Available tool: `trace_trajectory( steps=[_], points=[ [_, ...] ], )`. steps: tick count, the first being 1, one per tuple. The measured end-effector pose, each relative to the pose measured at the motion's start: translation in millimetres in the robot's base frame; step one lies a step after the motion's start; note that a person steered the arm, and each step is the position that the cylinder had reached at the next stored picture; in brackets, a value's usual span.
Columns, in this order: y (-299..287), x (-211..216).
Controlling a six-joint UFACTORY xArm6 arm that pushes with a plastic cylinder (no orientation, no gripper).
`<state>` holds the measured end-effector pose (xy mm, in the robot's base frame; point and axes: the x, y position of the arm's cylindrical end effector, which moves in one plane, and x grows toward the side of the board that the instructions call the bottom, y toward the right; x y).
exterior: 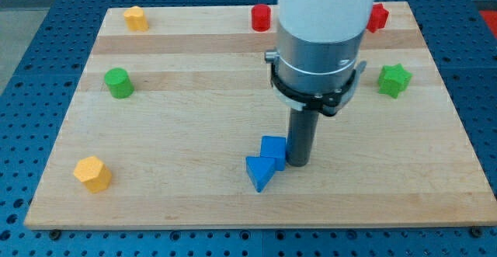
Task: Point your arm at the green star
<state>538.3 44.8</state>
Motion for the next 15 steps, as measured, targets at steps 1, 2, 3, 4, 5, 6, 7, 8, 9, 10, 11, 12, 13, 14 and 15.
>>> trace_trajectory(
  steps=[1,2,3,4,5,6,7,8,9,10,11,12,13,14,15],
  points=[
    [-4.6,0.0],
    [-3.4,0.0],
    [-2.3,0.0],
    [-0.6,0.0],
    [5.5,0.0],
    [8.8,0.0],
    [9.7,-0.5],
    [11.2,-20.3],
    [12.9,-54.8],
    [38.4,-63.3],
    [88.1,-63.3],
    [136.1,-67.6],
    [180.1,-80.6],
    [211.7,-91.1],
    [217.6,-108.0]
  ],
)
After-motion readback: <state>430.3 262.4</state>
